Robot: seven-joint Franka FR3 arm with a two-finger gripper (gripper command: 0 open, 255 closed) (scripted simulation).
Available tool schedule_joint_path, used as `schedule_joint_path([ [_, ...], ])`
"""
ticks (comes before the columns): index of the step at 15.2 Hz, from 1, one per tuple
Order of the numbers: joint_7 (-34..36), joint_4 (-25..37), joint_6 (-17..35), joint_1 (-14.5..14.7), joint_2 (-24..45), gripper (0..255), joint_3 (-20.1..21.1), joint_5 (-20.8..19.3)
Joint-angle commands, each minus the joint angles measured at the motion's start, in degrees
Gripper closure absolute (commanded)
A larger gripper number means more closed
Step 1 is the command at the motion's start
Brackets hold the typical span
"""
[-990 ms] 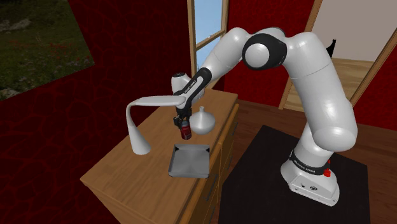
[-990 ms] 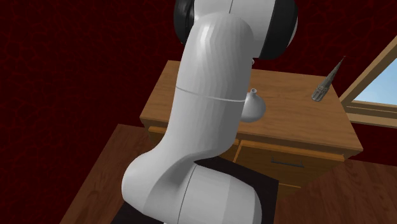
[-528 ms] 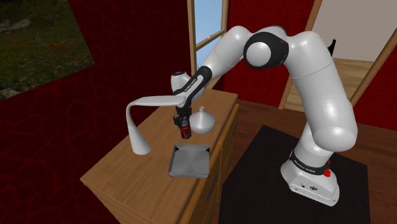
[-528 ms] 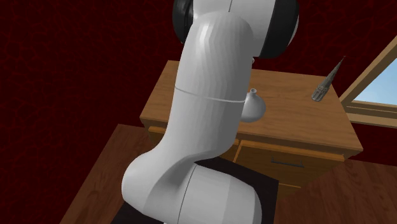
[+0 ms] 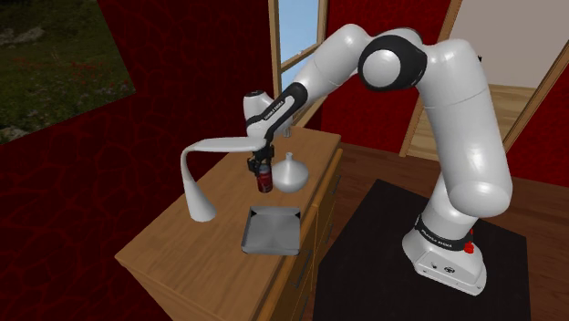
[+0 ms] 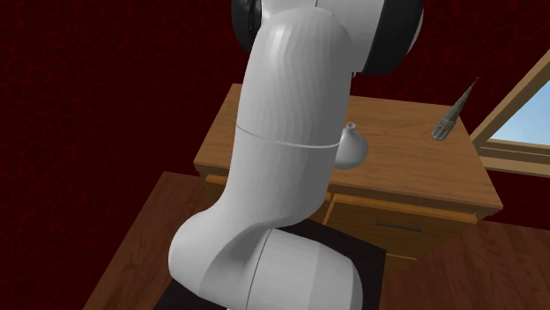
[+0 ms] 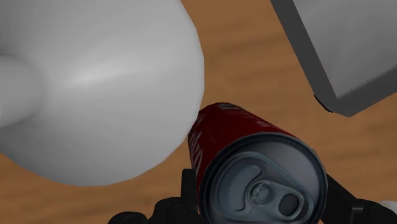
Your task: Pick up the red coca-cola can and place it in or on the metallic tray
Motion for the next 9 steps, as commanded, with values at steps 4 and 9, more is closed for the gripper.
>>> schedule_joint_path([
  [4, 0.0, -0.1, -2.7, 0.0, -2.8, 255, 0.0, 0.0],
  [9, 0.0, 0.4, -5.6, 0.0, -5.3, 255, 0.0, 0.0],
])
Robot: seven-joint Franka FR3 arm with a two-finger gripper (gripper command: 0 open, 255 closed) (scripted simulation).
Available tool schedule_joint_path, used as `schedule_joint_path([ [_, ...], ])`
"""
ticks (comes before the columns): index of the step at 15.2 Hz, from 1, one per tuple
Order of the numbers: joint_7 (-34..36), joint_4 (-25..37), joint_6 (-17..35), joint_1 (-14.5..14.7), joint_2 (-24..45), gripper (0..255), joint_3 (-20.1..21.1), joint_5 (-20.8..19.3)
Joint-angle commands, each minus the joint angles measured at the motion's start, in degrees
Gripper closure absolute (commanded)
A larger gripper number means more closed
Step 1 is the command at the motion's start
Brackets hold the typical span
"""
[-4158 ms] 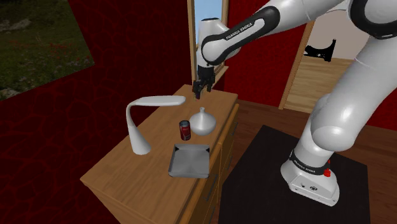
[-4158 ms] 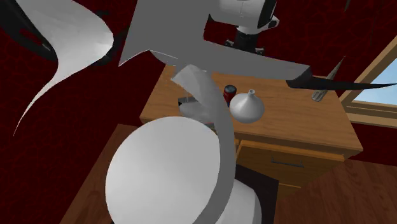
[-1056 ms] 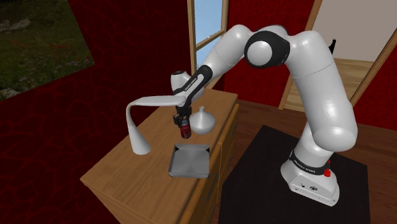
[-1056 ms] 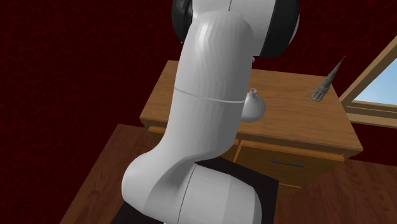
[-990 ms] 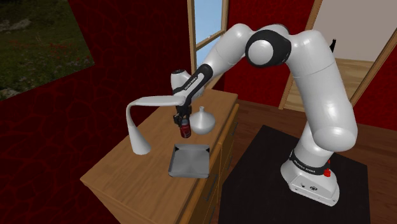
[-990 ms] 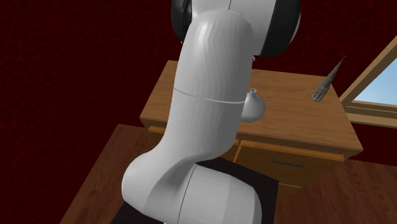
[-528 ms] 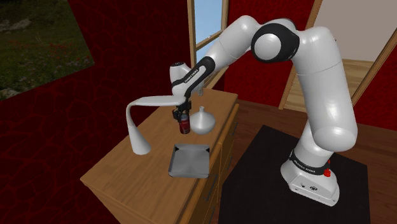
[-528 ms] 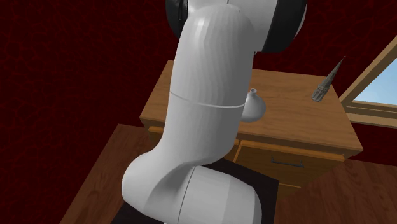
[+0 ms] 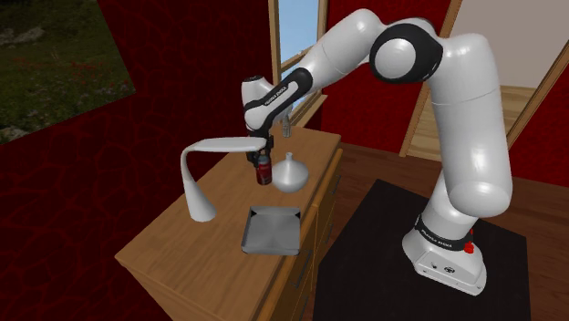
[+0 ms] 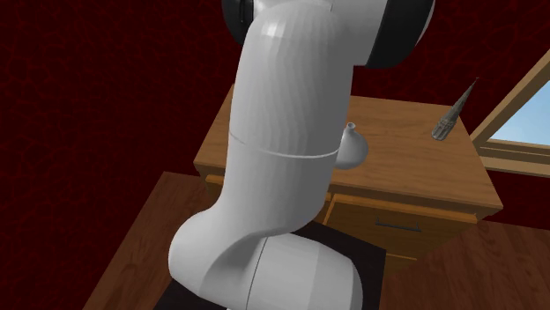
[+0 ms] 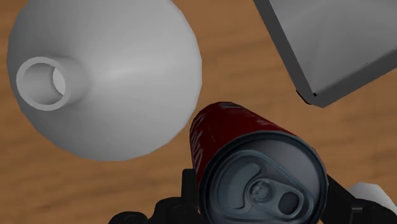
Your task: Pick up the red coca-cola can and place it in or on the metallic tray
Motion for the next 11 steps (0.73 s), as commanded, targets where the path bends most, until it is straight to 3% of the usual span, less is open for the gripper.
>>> schedule_joint_path([
  [1, 0.1, 0.1, -1.0, 0.0, -1.0, 255, 0.0, 0.0],
  [3, 0.1, 0.3, -2.1, 0.0, -1.7, 255, 0.0, 0.0],
  [11, 7.9, -14.7, 0.9, 5.3, -13.8, 255, 2.2, -0.7],
])
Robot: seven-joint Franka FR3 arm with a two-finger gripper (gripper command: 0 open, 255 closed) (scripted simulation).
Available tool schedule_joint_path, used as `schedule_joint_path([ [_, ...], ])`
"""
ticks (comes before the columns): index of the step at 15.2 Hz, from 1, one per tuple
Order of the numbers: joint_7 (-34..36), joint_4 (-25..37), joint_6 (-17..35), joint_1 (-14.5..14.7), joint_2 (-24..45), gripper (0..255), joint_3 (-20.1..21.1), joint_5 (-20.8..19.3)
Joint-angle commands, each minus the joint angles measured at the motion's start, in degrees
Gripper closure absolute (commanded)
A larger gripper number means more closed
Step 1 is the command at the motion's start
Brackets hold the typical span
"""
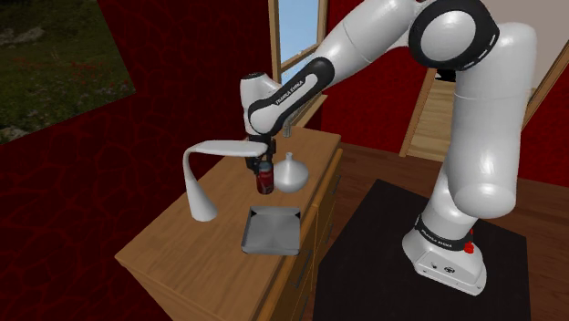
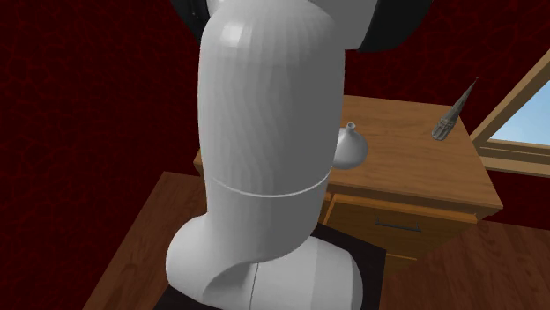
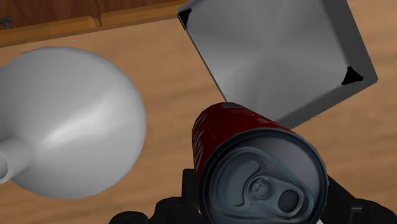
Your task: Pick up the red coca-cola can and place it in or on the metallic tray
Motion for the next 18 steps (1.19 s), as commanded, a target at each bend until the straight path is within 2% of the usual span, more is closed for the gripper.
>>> schedule_joint_path([
  [1, 1.9, -3.5, 0.3, 1.1, -3.1, 255, 0.6, -0.1],
  [8, 10.1, -12.7, 0.4, 5.9, -12.3, 255, 4.3, 0.2],
  [18, 10.7, -14.7, 7.9, 5.9, -6.9, 255, 4.1, -0.7],
])
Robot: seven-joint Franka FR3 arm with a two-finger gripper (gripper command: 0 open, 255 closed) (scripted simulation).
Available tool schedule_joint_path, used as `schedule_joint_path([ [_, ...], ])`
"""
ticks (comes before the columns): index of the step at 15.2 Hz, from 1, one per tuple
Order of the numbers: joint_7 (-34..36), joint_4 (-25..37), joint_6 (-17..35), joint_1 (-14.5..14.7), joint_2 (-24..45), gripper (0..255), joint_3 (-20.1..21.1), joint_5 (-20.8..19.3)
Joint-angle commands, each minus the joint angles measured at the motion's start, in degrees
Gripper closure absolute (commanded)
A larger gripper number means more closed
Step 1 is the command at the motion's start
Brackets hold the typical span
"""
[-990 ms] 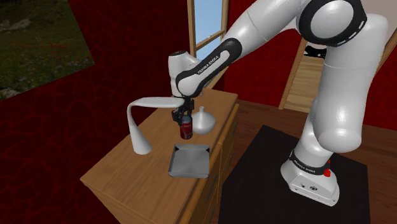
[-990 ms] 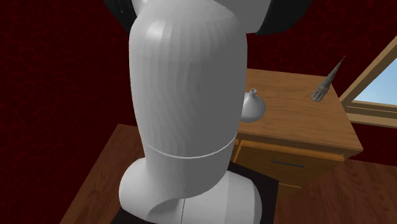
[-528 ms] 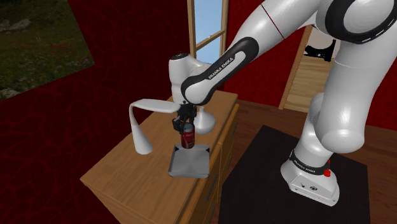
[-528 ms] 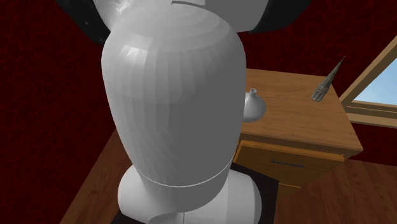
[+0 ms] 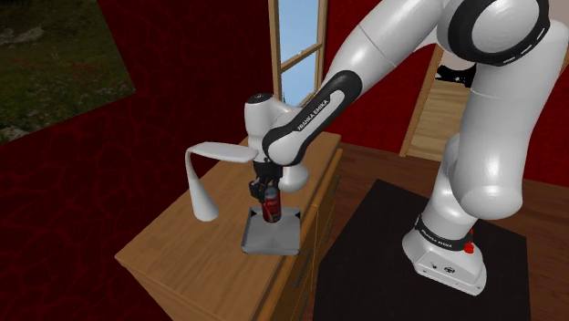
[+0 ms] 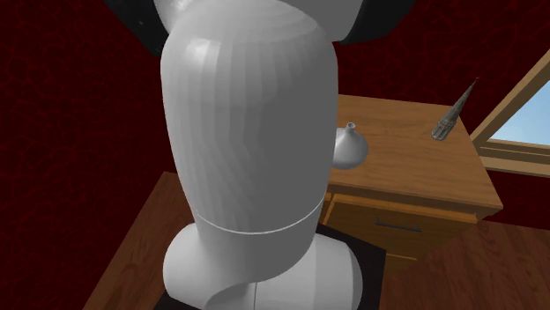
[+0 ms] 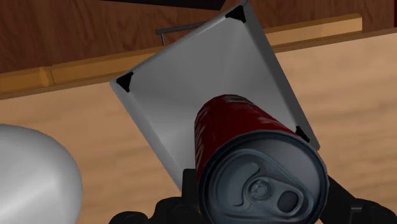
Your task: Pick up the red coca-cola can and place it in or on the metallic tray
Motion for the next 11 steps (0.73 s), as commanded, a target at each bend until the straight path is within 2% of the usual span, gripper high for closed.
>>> schedule_joint_path([
  [1, 0.1, -0.4, 1.5, 0.0, 1.0, 255, 0.0, -0.2],
  [11, 1.0, -1.0, 8.6, 0.3, 7.5, 255, -0.5, -1.4],
])
